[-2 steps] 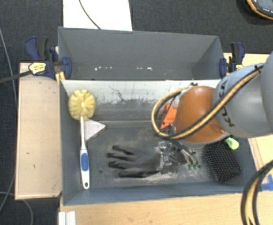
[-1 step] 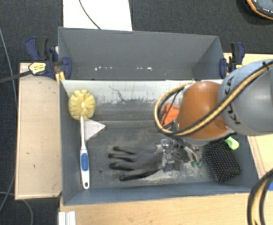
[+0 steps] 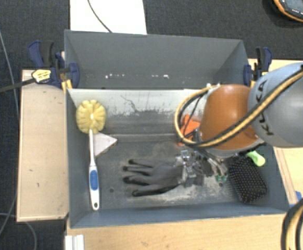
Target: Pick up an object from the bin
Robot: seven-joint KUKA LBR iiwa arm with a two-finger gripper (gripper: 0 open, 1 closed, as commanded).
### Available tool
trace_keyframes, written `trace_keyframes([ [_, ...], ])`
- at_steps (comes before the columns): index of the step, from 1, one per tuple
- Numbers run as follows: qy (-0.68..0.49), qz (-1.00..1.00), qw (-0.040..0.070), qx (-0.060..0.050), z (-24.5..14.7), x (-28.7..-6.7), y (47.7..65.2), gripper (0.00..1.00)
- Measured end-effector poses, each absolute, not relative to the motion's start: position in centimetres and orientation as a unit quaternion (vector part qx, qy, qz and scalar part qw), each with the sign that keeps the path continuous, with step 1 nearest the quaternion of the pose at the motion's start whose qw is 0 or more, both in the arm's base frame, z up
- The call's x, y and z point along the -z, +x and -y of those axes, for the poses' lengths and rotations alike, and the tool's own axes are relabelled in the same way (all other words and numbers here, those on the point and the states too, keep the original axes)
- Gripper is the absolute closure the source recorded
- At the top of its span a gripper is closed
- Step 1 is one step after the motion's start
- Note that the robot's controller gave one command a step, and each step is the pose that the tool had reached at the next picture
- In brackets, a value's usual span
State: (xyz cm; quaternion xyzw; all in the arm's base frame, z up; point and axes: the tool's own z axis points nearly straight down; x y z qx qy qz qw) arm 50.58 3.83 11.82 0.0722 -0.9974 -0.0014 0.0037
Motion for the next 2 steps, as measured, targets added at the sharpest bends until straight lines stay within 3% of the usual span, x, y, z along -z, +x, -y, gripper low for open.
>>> trace_keyframes([
  [2,0.072,0.997,0.003,0.001,-3.8,-15.1,50.6,1.0],
])
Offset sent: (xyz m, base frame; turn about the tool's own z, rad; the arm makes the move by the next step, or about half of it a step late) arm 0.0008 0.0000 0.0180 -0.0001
